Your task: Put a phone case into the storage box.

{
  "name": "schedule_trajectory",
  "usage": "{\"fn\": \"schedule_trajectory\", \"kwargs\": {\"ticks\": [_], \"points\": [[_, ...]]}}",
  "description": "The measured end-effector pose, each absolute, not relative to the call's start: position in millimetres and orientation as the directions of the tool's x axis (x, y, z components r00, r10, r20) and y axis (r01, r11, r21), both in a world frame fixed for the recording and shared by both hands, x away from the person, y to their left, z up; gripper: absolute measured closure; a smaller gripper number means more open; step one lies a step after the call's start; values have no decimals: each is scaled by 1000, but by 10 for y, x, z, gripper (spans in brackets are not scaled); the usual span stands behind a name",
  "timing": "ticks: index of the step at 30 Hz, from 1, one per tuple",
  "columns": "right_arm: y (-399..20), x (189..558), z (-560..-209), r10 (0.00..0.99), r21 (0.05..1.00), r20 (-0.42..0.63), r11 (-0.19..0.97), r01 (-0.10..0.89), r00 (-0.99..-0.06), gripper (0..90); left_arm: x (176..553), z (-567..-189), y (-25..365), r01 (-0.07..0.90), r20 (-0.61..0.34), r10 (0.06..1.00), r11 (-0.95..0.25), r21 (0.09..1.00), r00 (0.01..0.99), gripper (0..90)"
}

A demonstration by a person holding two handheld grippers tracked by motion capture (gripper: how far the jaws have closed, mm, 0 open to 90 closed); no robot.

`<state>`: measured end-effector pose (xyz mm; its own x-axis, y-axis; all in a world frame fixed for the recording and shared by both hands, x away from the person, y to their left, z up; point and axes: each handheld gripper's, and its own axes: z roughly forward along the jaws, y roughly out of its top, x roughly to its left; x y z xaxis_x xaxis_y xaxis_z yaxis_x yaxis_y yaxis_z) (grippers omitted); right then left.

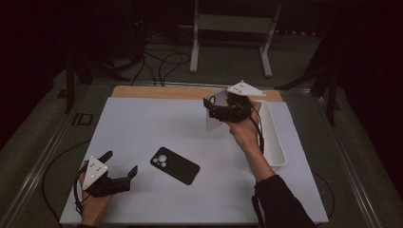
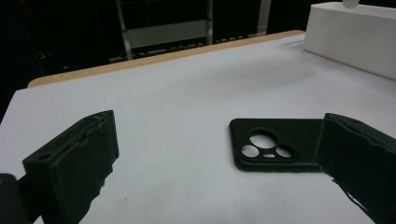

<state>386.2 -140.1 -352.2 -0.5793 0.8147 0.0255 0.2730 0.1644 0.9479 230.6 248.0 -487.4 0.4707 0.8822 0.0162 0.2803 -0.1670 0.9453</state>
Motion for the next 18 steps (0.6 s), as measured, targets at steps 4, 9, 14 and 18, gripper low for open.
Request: {"fn": "schedule_trajectory", "kwargs": {"ticks": [4,9,14,18], "points": [[-1468,3921,-3506,831,949,22,158,274,-556,166,2305,-4873,2478,280,18,883,-168,945,470,0],[-1575,3995,-3492,851,949,26,143,280,-524,166,2305,-4873,2474,279,18,883,-167,946,468,0],[-1677,4073,-3474,870,949,25,134,284,-493,166,2304,-4873,2472,279,21,882,-171,945,470,0],[-1757,4131,-3464,879,949,24,129,287,-476,166,2303,-4873,2473,278,21,882,-170,945,470,0]]}}
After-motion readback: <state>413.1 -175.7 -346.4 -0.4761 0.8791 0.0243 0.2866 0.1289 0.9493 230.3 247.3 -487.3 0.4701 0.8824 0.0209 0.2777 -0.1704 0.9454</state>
